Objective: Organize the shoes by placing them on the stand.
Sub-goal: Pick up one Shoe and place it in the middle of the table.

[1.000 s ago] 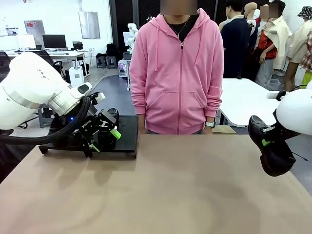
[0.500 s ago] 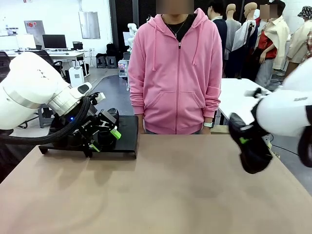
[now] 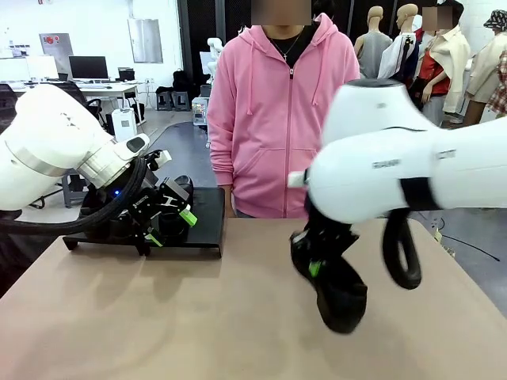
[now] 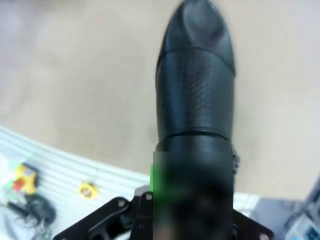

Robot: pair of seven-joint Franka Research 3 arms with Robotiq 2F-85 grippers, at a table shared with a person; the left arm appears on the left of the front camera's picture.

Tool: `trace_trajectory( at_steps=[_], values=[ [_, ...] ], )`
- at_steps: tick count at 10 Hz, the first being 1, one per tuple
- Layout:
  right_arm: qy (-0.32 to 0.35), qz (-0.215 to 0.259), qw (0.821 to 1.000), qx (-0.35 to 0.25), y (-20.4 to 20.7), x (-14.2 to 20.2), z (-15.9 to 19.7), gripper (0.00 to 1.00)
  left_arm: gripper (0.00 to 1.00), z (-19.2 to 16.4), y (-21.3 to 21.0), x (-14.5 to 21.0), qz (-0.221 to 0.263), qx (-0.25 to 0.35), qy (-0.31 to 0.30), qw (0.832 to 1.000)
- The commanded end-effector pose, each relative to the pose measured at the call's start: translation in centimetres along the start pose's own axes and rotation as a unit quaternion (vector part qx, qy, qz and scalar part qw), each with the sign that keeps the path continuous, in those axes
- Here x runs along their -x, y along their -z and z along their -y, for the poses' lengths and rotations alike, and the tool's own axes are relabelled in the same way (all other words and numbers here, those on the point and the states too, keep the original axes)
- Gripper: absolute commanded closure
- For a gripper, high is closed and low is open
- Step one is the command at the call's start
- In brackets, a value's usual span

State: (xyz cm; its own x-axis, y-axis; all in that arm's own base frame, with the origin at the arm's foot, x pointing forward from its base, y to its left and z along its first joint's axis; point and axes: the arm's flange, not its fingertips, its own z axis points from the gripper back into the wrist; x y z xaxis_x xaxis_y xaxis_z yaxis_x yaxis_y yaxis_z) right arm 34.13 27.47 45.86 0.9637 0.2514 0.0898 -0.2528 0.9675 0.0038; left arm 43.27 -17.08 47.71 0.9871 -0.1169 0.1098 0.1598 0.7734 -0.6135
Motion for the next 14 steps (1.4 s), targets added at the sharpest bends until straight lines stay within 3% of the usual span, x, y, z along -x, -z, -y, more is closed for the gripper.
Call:
trace_trajectory(
  at_steps=[1,2,3,6,7,11,12,13,14],
  values=[
    [-0.021,-0.078,0.996,0.030,0.5,-0.8,-5.1,1.00,0.00,-0.2,-0.2,0.3,-0.002,-0.001,0.004,1.000],
    [-0.004,-0.070,0.997,0.033,1.9,-1.0,-7.1,1.00,0.00,-0.2,-0.2,0.3,-0.002,-0.001,0.004,1.000],
    [0.013,-0.059,0.998,-0.010,2.8,-1.7,-8.3,1.00,0.00,-0.2,-0.2,0.3,-0.002,-0.001,0.004,1.000],
    [0.107,0.044,0.993,-0.030,4.3,-3.6,-8.6,1.00,0.00,-0.2,-0.2,0.3,-0.002,-0.001,0.004,1.000],
    [0.156,0.072,0.985,-0.001,5.6,-4.4,-8.7,1.00,0.00,-0.2,-0.2,0.3,-0.002,-0.001,0.004,1.000],
    [0.205,0.068,0.976,0.016,9.3,-6.7,-9.2,1.00,0.00,-0.2,-0.2,0.3,-0.002,-0.001,0.004,1.000],
    [0.163,0.088,0.982,-0.027,9.4,-6.6,-8.6,1.00,0.00,-0.2,-0.2,0.3,-0.002,-0.001,0.004,1.000],
    [0.189,0.055,0.980,0.001,9.5,-5.3,-7.6,1.00,0.00,-0.2,-0.2,0.3,-0.002,-0.001,0.004,1.000],
    [0.189,0.055,0.980,0.001,9.5,-5.3,-7.6,1.00,0.00,-0.2,-0.2,0.3,-0.002,-0.001,0.004,1.000]
  ],
)
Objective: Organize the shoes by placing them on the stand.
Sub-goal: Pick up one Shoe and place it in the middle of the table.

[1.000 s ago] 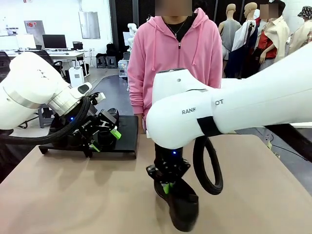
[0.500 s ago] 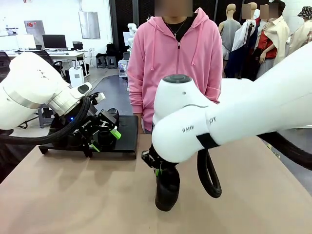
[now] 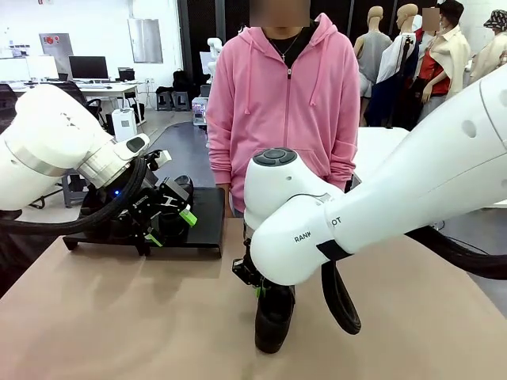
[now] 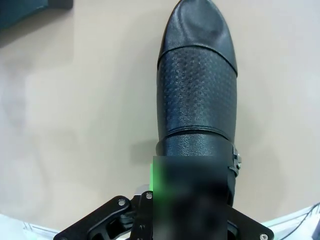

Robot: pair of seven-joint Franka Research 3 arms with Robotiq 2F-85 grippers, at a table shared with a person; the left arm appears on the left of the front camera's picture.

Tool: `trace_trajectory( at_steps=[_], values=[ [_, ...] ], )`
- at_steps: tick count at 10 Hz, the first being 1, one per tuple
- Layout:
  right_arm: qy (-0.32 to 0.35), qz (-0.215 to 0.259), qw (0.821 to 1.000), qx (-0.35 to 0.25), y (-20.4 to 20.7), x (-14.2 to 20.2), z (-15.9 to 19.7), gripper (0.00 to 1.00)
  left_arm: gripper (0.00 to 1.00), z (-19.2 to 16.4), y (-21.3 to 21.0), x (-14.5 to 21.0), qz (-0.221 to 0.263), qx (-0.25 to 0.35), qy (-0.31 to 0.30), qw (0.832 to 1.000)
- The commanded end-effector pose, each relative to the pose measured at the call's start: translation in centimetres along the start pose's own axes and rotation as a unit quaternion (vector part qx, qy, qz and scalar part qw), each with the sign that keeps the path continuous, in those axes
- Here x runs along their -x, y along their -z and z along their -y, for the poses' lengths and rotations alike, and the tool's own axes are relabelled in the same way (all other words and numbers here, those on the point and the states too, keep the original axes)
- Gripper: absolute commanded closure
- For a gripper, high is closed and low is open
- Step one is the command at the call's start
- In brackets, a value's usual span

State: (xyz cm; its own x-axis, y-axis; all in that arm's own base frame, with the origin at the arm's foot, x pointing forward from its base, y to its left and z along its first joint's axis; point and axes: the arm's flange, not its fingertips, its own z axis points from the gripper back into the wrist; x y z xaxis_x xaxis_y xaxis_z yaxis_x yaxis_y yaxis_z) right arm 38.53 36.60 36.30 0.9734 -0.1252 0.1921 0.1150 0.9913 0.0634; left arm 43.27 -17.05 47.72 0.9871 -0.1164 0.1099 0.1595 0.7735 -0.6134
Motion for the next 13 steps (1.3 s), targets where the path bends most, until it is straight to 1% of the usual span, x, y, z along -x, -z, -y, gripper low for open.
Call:
trace_trajectory(
  at_steps=[1,2,3,4,5,6,7,8,9,10,11,12,13],
  values=[
    [0.002,-0.001,1.000,0.005,-0.7,0.2,0.2,1.00,0.00,-0.2,-0.2,0.3,-0.002,-0.001,0.004,1.000],
    [0.000,0.000,1.000,0.000,0.0,0.0,0.0,1.00,0.00,-0.2,-0.2,0.3,-0.002,-0.001,0.004,1.000],
    [-0.013,0.003,1.000,0.005,-0.1,0.2,0.1,0.71,0.00,-0.2,-0.2,0.3,-0.002,-0.001,0.004,1.000],
    [-0.020,0.017,1.000,-0.004,-0.7,0.4,0.3,0.11,0.00,-0.2,-0.2,0.3,-0.002,-0.001,0.004,1.000],
    [-0.038,0.016,0.999,-0.018,-1.9,0.6,0.9,0.00,0.00,-0.2,-0.2,0.3,-0.002,-0.001,0.004,1.000],
    [-0.066,0.005,0.997,-0.047,-3.9,0.7,2.1,0.00,0.00,-0.2,-0.2,0.3,-0.002,-0.001,0.004,1.000],
    [-0.095,-0.015,0.992,-0.083,-6.5,0.6,4.3,0.00,0.00,-0.2,-0.2,0.3,-0.002,-0.001,0.004,1.000],
    [-0.083,0.012,0.995,-0.063,-9.2,0.5,8.4,0.00,0.00,-0.2,-0.2,0.3,-0.002,-0.001,0.004,1.000],
    [-0.047,0.034,0.997,-0.054,-11.4,0.6,12.6,0.00,0.00,-0.2,-0.2,0.3,-0.002,-0.001,0.004,1.000],
    [-0.015,0.041,0.997,-0.059,-12.9,0.8,17.2,0.00,0.00,-0.2,-0.2,0.3,-0.002,-0.001,0.004,1.000],
    [-0.013,0.012,0.995,-0.095,-14.1,1.3,21.7,0.00,0.00,-0.2,-0.2,0.3,-0.002,-0.001,0.004,1.000],
    [-0.016,-0.019,0.989,-0.149,-14.8,1.9,26.6,0.00,0.00,-0.2,-0.2,0.3,-0.002,-0.001,0.004,1.000],
    [-0.003,-0.033,0.978,-0.205,-14.8,2.0,31.0,0.00,0.00,-0.2,-0.2,0.3,-0.002,-0.001,0.004,1.000]
  ],
)
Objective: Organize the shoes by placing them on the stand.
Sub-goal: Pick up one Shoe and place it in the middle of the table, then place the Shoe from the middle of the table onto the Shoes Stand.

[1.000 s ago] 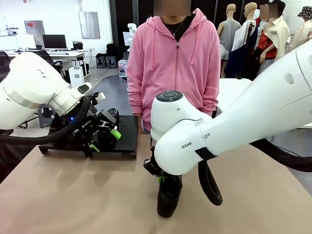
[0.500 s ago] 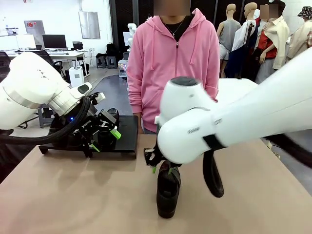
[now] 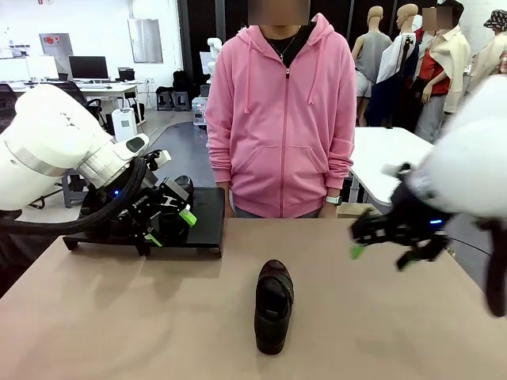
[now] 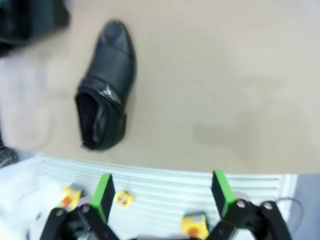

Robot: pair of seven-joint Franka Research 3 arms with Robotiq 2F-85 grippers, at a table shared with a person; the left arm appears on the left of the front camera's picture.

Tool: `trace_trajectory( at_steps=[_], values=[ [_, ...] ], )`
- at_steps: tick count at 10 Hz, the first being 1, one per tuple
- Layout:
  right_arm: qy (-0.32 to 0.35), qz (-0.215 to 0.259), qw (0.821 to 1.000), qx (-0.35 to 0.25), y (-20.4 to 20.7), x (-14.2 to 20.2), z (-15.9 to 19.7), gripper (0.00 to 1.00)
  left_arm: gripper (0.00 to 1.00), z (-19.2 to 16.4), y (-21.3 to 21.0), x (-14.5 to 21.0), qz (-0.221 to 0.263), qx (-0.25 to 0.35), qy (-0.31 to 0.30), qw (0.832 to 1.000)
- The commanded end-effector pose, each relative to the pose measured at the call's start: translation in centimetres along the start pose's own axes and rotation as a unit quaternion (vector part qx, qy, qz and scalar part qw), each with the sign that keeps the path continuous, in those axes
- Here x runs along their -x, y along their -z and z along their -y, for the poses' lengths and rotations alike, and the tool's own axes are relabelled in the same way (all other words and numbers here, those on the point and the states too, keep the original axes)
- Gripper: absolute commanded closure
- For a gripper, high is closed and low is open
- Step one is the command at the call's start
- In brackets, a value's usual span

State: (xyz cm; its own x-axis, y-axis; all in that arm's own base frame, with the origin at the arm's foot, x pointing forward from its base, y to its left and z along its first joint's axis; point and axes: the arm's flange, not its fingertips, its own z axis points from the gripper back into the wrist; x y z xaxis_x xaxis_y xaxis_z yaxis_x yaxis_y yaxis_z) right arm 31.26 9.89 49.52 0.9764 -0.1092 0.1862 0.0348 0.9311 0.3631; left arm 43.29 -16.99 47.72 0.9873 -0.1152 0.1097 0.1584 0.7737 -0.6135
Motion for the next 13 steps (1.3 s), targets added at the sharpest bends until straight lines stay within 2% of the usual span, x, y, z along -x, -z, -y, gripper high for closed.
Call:
trace_trajectory(
  at_steps=[1,3,4,5,6,13],
  values=[
    [0.045,-0.021,0.993,-0.104,-1.4,1.3,8.5,0.00,0.00,-0.2,-0.1,0.3,-0.003,-0.001,0.005,1.000],
    [0.123,0.003,0.976,-0.182,-1.3,2.6,15.3,0.00,0.00,-0.2,-0.1,0.3,-0.003,-0.001,0.005,1.000],
    [0.126,0.013,0.976,-0.178,-0.4,3.2,16.0,0.00,0.00,-0.2,-0.1,0.3,-0.003,-0.001,0.005,1.000],
    [0.150,0.043,0.981,-0.115,0.7,3.2,15.4,0.00,0.00,-0.2,-0.1,0.3,-0.003,-0.001,0.005,1.000],
    [0.122,0.005,0.979,-0.166,-5.2,-1.0,15.7,0.00,0.00,-0.2,-0.1,0.3,-0.003,-0.001,0.005,1.000],
    [0.122,0.005,0.979,-0.166,-5.2,-1.0,15.7,0.00,0.00,-0.2,-0.1,0.3,-0.003,-0.001,0.005,1.000]
  ],
)
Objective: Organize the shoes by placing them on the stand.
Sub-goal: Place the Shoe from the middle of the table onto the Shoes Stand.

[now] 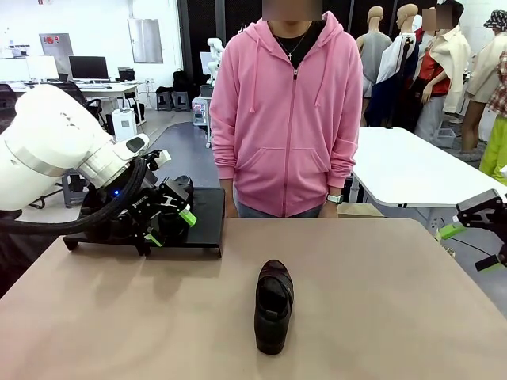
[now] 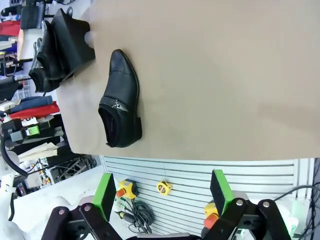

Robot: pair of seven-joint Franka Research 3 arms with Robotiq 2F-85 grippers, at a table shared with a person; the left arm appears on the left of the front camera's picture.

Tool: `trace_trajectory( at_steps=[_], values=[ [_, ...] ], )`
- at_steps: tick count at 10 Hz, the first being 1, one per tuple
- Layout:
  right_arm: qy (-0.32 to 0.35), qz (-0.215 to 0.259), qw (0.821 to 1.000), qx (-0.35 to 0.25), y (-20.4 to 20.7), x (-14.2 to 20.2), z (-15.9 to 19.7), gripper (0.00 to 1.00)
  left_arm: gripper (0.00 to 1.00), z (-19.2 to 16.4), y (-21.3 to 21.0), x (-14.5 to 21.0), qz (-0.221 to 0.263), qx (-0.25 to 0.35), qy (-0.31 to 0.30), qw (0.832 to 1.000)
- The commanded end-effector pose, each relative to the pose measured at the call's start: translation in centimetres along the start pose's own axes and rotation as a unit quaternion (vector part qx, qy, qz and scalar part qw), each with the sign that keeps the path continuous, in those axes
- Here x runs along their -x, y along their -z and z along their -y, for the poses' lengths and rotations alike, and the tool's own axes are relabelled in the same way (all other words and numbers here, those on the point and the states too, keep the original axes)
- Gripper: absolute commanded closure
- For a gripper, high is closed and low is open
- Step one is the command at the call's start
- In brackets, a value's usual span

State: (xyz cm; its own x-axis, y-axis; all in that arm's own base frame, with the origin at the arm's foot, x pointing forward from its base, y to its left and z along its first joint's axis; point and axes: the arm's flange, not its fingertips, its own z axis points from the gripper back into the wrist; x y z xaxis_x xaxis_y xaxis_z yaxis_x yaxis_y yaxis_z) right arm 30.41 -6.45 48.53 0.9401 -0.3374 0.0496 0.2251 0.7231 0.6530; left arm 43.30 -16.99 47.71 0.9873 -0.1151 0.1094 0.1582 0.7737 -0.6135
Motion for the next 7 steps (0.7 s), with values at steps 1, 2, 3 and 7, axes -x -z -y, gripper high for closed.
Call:
trace_trajectory(
  at_steps=[1,2,3,7],
  values=[
    [-0.013,0.000,1.000,-0.015,-0.3,-0.2,0.0,0.00,0.00,-0.2,-0.1,0.3,-0.003,-0.001,0.005,1.000],
    [-0.013,0.000,1.000,-0.015,-0.3,-0.2,0.0,0.00,0.00,-0.2,-0.1,0.3,-0.003,-0.001,0.005,1.000],
    [-0.013,0.000,1.000,-0.015,-0.3,-0.2,0.0,0.00,0.00,-0.2,-0.1,0.3,-0.003,-0.001,0.005,1.000],
    [-0.013,0.000,1.000,-0.015,-0.3,-0.2,0.0,0.00,0.00,5.1,2.3,0.9,-0.010,-0.093,-0.019,0.995]
  ],
)
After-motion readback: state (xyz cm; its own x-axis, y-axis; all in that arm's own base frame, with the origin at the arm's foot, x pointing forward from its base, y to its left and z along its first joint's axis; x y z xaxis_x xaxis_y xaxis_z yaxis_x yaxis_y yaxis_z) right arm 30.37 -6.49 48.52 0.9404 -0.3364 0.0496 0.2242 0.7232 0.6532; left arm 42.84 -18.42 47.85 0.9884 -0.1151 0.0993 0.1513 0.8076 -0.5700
